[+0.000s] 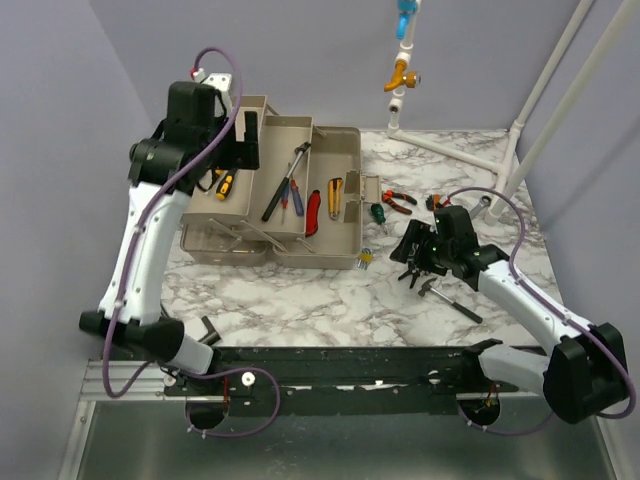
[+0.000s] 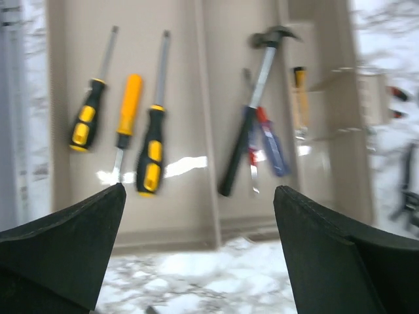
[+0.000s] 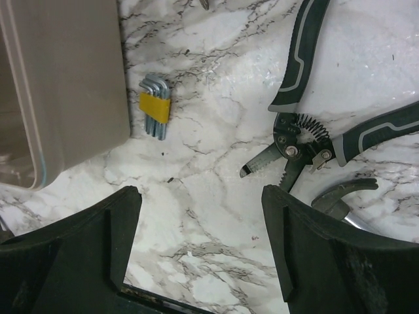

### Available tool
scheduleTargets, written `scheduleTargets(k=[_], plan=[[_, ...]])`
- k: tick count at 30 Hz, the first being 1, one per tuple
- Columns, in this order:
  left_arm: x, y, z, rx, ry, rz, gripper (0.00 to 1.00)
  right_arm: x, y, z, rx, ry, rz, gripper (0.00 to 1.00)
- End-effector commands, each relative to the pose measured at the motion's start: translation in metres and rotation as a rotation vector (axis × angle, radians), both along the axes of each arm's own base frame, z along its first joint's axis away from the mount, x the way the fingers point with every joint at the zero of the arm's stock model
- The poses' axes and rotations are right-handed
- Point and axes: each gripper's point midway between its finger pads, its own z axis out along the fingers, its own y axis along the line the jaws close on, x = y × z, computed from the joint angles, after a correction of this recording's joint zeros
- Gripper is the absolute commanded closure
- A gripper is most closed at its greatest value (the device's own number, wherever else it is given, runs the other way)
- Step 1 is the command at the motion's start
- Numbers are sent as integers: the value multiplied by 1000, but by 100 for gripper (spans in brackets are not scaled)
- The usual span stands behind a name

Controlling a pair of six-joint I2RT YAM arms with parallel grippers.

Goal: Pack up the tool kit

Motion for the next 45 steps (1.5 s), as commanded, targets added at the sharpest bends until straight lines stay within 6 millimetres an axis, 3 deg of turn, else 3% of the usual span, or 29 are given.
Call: scheduleTargets(k=[1, 6, 9, 15, 21, 30, 37, 45], plan=[[-46, -62, 33, -390, -118, -211, 1, 10, 8, -7, 37, 25, -46, 19], [-93, -89, 18, -634, -136, -310, 2, 14, 36, -15, 187, 21, 7, 24], [-119, -95, 12, -716, -159, -367, 2, 18, 46, -17, 257, -13, 16, 25], [-153, -89, -15, -675, -106, -409, 2, 27, 59, -28, 312, -22, 53, 36], [-178, -73, -30, -591, -118, -406, 2, 35, 65, -42, 327, -33, 70, 38], [-189, -57, -48, -521, -114, -359, 1, 39, 77, -72, 347, 22, 115, 40], [-186, -50, -60, -478, -102, -323, 2, 30, 90, -88, 431, 81, 156, 42], [-184, -51, -59, -478, -108, -334, 2, 28, 99, -88, 494, 97, 167, 46]])
